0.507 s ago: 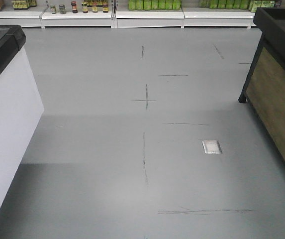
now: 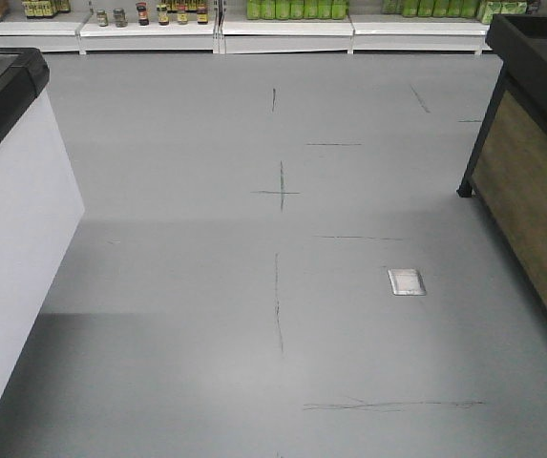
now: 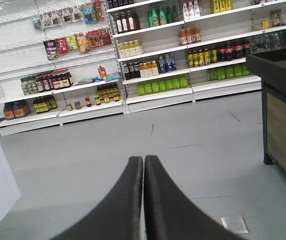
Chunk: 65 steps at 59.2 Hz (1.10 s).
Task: Pick three apples into basket with both arms
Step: 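Drive the base forward across the floor toward the fruit tables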
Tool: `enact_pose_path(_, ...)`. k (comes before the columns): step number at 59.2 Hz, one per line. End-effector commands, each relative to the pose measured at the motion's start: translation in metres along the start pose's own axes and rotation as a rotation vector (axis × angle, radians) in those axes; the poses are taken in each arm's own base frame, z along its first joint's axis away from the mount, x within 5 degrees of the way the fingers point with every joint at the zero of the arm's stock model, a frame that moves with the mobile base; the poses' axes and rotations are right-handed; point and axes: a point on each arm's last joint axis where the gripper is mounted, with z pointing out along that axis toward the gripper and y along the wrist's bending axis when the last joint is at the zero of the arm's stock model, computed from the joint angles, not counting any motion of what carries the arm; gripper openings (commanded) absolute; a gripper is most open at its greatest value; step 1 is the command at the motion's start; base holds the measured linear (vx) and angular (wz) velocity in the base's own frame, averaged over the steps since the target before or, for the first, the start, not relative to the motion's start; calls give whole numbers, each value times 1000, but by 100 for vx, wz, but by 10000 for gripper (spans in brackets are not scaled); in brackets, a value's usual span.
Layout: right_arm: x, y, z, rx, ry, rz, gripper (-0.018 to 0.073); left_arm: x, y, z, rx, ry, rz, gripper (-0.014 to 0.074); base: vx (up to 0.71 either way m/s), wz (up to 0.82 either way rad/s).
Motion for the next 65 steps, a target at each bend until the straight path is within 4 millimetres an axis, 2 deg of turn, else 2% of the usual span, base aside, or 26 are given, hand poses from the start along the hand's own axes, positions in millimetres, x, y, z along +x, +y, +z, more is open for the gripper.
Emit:
enact_pose_path(1, -2, 1, -1, -11, -67, -16, -9, -16, -2, -3, 16, -111, -13, -6, 0, 0)
enact_pose_path(65, -2, 1, -1, -11, -67, -16, -9, -16, -2, -3, 16, -111, -13, -6, 0, 0)
